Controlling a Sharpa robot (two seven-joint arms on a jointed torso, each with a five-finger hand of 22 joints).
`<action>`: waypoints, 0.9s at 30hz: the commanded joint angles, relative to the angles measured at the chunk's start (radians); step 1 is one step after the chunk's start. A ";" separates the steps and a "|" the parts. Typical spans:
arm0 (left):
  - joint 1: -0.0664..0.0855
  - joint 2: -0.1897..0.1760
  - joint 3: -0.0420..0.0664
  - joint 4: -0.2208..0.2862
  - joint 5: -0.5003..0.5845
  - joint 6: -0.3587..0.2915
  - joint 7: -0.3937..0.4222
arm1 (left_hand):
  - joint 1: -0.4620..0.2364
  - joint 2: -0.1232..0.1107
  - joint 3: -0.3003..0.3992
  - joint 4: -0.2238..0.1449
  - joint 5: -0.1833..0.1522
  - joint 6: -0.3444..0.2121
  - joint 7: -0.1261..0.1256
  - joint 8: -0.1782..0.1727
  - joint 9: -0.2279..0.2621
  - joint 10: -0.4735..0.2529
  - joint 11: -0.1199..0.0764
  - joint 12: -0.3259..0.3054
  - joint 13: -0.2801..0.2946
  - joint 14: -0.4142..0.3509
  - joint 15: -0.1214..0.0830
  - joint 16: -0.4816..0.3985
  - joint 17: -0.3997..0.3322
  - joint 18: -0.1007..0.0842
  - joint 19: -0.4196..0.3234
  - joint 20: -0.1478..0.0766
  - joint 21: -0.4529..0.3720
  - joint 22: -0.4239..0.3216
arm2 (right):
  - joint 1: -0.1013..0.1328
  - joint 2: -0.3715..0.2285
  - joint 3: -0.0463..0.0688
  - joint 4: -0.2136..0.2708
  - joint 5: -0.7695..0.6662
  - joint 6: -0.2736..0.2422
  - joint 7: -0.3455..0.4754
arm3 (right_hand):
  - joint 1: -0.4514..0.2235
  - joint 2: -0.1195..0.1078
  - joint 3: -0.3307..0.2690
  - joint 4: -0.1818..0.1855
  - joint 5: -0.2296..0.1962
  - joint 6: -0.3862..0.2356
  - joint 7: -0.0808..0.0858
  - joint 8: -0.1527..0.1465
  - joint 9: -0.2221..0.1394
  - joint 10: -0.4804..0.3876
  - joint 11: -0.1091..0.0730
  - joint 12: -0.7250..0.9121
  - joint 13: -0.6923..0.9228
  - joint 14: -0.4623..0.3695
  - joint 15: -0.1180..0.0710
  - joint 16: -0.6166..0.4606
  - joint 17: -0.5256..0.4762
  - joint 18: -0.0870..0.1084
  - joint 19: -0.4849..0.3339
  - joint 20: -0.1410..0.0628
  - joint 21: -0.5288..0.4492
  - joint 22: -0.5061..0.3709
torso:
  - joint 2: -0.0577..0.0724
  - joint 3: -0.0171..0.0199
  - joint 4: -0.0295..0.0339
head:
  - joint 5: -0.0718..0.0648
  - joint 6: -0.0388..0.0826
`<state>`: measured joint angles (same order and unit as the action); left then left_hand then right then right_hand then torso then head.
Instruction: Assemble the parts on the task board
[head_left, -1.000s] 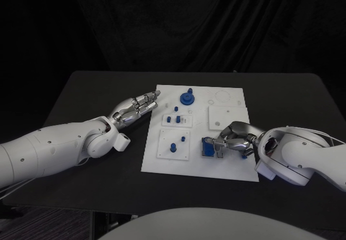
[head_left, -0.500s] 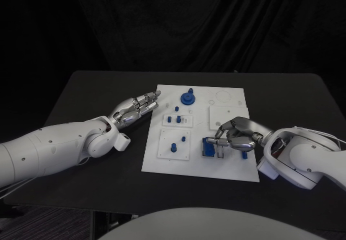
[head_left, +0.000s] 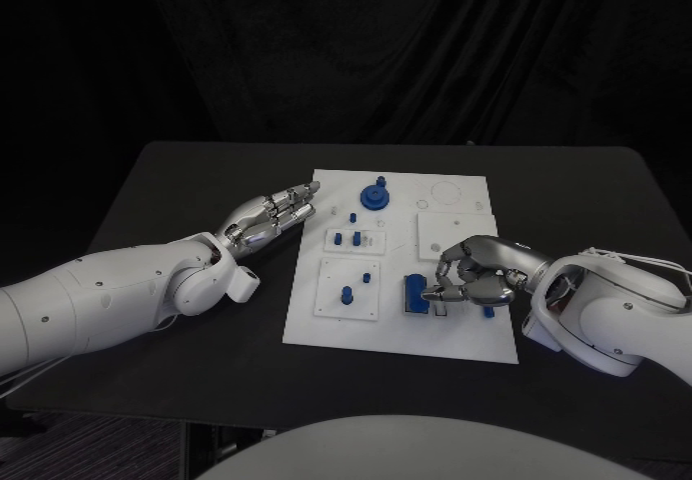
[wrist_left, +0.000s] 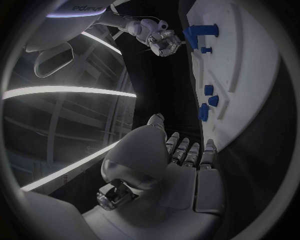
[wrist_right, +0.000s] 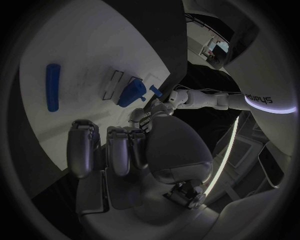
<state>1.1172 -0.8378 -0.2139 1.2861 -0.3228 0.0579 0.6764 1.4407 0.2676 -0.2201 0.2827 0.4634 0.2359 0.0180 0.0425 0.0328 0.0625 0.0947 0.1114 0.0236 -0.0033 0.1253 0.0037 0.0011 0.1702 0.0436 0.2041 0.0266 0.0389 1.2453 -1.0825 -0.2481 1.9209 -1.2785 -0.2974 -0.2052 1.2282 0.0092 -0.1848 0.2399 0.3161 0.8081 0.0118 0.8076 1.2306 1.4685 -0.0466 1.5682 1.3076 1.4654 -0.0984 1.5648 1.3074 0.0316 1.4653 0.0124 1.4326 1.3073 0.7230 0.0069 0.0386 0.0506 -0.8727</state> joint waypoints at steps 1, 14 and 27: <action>-0.002 0.000 0.001 0.000 0.000 0.013 0.013 | -0.005 0.006 0.004 0.003 0.000 0.008 0.002 0.004 0.001 -0.006 -0.001 -0.005 0.000 0.003 0.006 -0.004 -0.001 -0.018 -0.002 0.007 0.006 0.001 | -0.002 0.001 0.000 -0.005 -0.089 0.030 -0.032 | 0.009 -0.002 -0.004 -0.002 0.002 -0.006 -0.001 -0.001 0.001 0.102 -0.007 0.003 0.263 0.105 -0.008 0.006 0.263 0.004 0.037 -0.005 -0.005 0.216 | 0.000 0.0002 0.0006 | 0.001 0.000; -0.003 0.001 0.001 -0.001 0.000 0.014 0.012 | -0.005 0.007 0.004 0.003 0.000 0.007 0.003 0.004 0.001 -0.005 -0.001 -0.004 0.000 0.003 0.007 -0.004 -0.001 -0.019 -0.002 0.008 0.006 0.001 | -0.010 0.020 0.000 -0.029 -0.100 0.045 -0.033 | 0.031 -0.002 -0.002 -0.008 0.004 -0.020 -0.001 -0.001 0.006 0.102 -0.007 0.003 0.263 0.105 -0.008 0.006 0.263 0.005 0.035 -0.005 -0.010 0.215 | 0.000 0.0005 0.0013 | -0.001 0.000; -0.003 -0.001 0.001 -0.001 0.000 0.014 0.011 | -0.006 0.009 0.005 0.003 0.000 0.017 0.027 0.007 0.002 -0.004 -0.007 -0.001 0.000 0.003 0.004 -0.004 -0.001 -0.016 -0.002 0.010 0.007 0.001 | -0.014 0.038 0.000 -0.043 -0.100 0.056 -0.029 | 0.050 -0.004 0.000 -0.016 0.004 -0.028 -0.001 -0.005 0.005 0.102 -0.007 0.003 0.263 0.105 -0.009 0.006 0.263 0.005 0.035 -0.005 -0.011 0.215 | 0.000 0.0001 0.0015 | -0.001 0.000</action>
<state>1.1162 -0.8388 -0.2139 1.2844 -0.3228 0.0588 0.6756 1.4363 0.2720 -0.2201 0.2827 0.4634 0.2558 0.0378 0.0464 0.0341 0.0592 0.0914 0.1113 0.0236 0.0005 0.1289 0.0037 0.0017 0.1702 0.0400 0.2077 0.0266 0.0389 1.2338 -1.0449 -0.2484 1.8781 -1.3684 -0.2508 -0.2189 1.2713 0.0057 -0.1848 0.2287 0.3160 0.7855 0.0101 0.8075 1.2362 1.4684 -0.0465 1.5682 1.3075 1.4654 -0.0983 1.5648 1.3074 0.0316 1.4653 0.0125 1.4250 1.3078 0.7227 0.0072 0.0398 0.0504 -0.8727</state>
